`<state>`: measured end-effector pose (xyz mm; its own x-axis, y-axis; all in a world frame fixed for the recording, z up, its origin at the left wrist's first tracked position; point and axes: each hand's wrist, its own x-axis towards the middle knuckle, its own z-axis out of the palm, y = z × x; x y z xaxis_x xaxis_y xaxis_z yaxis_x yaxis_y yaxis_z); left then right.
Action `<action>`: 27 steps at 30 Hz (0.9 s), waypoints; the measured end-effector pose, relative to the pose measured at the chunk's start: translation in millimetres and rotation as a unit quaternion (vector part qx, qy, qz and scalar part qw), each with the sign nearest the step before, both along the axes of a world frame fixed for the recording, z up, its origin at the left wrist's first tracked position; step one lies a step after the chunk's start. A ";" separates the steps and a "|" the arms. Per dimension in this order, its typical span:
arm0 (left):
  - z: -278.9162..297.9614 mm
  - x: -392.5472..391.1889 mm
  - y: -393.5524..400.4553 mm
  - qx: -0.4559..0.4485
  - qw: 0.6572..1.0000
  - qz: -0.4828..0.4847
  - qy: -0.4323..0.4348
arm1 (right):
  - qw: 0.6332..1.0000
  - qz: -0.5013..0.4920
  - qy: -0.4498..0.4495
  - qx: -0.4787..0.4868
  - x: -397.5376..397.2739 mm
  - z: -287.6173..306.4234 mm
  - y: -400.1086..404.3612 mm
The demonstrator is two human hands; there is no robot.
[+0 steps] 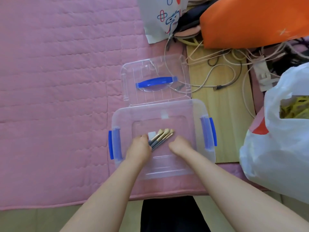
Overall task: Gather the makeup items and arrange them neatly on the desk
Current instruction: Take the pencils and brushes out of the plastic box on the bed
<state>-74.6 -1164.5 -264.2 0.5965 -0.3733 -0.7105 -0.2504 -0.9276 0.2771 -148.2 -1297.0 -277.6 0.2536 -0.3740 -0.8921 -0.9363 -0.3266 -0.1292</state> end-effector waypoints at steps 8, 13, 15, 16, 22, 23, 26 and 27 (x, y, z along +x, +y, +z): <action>-26.4 10.2 -10.8 0.013 1.000 -0.002 -0.022 | 0.984 -0.168 -0.010 -0.052 10.8 -23.6 0.9; -32.8 12.4 -10.0 0.006 0.999 -0.028 -0.037 | 0.983 -0.160 0.003 -0.091 12.7 -25.8 5.7; -33.9 11.9 -9.6 0.004 0.998 -0.043 -0.051 | 0.982 -0.154 0.009 -0.109 15.0 -24.4 8.3; -34.2 11.8 -9.3 0.003 0.997 -0.046 -0.056 | 0.981 -0.152 0.010 -0.118 16.1 -23.8 9.2; -35.1 13.9 -10.8 -0.007 0.999 -0.008 -0.051 | 0.974 -0.196 -0.004 -0.118 18.1 -25.4 9.9; -34.6 14.1 -11.4 -0.009 0.999 -0.001 -0.047 | 0.972 -0.209 -0.009 -0.110 17.5 -27.6 8.7; -32.7 14.9 -12.7 -0.012 0.999 0.031 -0.034 | 0.965 -0.251 -0.027 -0.075 15.9 -32.2 5.9; -32.3 14.9 -12.6 -0.016 0.998 0.045 -0.027 | 0.959 -0.273 -0.032 -0.062 15.8 -33.0 5.4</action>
<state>-59.6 -1177.1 -296.5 0.6666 -0.3380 -0.6644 -0.1811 -0.9380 0.2954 -132.4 -1291.7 -310.6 0.0419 -0.5680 -0.8220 -0.9637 0.1942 -0.1833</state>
